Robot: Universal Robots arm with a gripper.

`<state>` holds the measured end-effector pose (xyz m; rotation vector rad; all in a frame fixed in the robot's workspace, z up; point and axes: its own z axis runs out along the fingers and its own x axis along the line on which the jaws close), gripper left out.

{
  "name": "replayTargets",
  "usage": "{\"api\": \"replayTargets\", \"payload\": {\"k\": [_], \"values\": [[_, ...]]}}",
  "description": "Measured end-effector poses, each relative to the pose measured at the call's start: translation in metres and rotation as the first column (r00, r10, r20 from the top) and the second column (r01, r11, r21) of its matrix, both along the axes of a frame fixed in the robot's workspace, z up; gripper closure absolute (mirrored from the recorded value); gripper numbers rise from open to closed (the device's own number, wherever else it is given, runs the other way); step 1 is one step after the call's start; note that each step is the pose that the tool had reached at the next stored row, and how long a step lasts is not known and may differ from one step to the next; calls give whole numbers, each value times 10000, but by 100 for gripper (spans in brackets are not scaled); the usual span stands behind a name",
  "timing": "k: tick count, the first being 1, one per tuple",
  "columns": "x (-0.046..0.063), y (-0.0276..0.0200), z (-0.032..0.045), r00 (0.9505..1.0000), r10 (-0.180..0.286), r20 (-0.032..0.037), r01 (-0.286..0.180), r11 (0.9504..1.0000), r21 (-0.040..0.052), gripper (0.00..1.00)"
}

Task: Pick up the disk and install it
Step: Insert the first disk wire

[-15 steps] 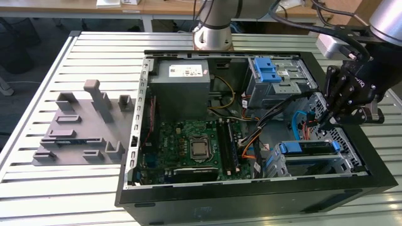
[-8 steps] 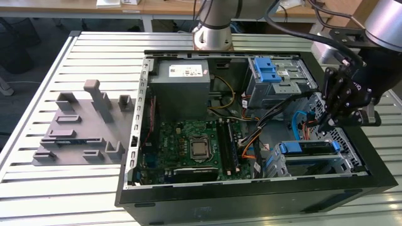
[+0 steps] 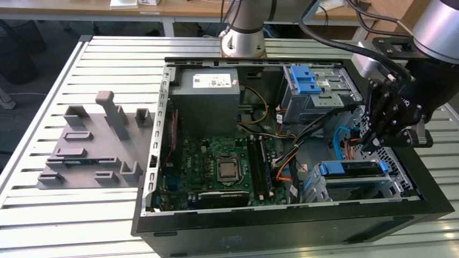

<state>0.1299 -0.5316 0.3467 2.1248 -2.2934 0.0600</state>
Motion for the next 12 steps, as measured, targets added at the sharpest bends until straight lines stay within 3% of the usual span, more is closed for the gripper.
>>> {"api": "replayTargets", "payload": {"k": [7, 12], "values": [[-35, -27, -6, 9996, 110, 276, -111, 9999, 49, 84], [-58, -75, -22, 9991, 218, 365, -220, 9997, 58, 84]]}}
